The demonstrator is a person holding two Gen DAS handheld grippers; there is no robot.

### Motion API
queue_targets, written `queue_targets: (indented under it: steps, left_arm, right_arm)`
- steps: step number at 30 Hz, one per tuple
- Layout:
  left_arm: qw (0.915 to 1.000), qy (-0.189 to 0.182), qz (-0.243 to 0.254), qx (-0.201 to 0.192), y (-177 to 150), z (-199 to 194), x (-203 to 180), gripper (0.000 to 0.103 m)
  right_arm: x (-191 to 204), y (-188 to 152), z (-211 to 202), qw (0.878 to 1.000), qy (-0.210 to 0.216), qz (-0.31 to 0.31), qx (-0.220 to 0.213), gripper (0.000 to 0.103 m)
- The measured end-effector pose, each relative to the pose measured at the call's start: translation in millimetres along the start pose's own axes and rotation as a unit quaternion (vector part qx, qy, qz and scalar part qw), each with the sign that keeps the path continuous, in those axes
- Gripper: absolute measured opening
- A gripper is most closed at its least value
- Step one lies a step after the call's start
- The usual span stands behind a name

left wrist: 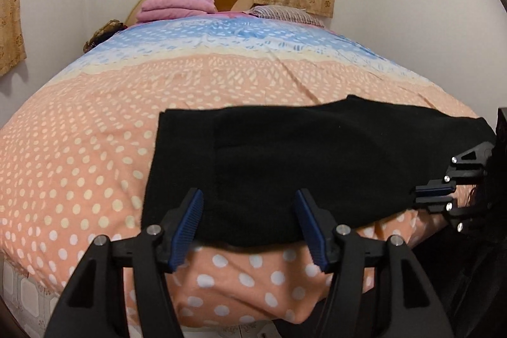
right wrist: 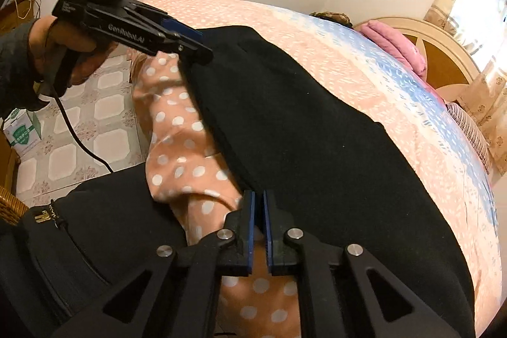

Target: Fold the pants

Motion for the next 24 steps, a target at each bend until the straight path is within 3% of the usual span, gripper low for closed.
queue_targets:
  steps: [2, 5, 10, 14, 17, 19, 24]
  left_arm:
    - [0.9999, 0.006, 0.004, -0.013, 7, -8, -7, 0.063]
    - [0.9992, 0.009, 0.008, -0.038, 21, -15, -20, 0.079]
    - [0.9980, -0.022, 0.037, -0.047, 46, -4, -63, 0.079]
    - [0.9948, -0.059, 0.066, -0.051, 66, 9, -112, 0.079]
    - [0.9916, -0.088, 0.082, -0.049, 76, 20, -148, 0.079]
    - [0.9893, -0.100, 0.095, -0.045, 80, 25, -169, 0.079]
    - [0.9825, -0.124, 0.131, -0.046, 102, 31, -212, 0.079]
  right_arm:
    - [-7, -5, -7, 1.000, 0.001, 0.011, 0.000, 0.043]
    - [-32, -17, -29, 0.999, 0.007, 0.052, -0.004, 0.043]
    - [-108, -51, -81, 0.989, -0.040, 0.137, -0.022, 0.043]
    - [-198, -89, -139, 0.964, -0.113, 0.238, -0.047, 0.043]
    - [-264, -120, -190, 0.929, -0.162, 0.324, -0.076, 0.043]
    - [-309, -145, -221, 0.898, -0.188, 0.389, -0.089, 0.043]
    - [-406, -209, -291, 0.800, -0.275, 0.518, -0.123, 0.043]
Point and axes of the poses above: each gripper's, at about its wrist camera, not at the fingertips, and z roughly the way its jaws point, x to its left, y to its top, the point moved 10 cm from there along z, roughly the way its jaws point, and after that the axes turned 14 degrees about z, right-handed, at the moved point
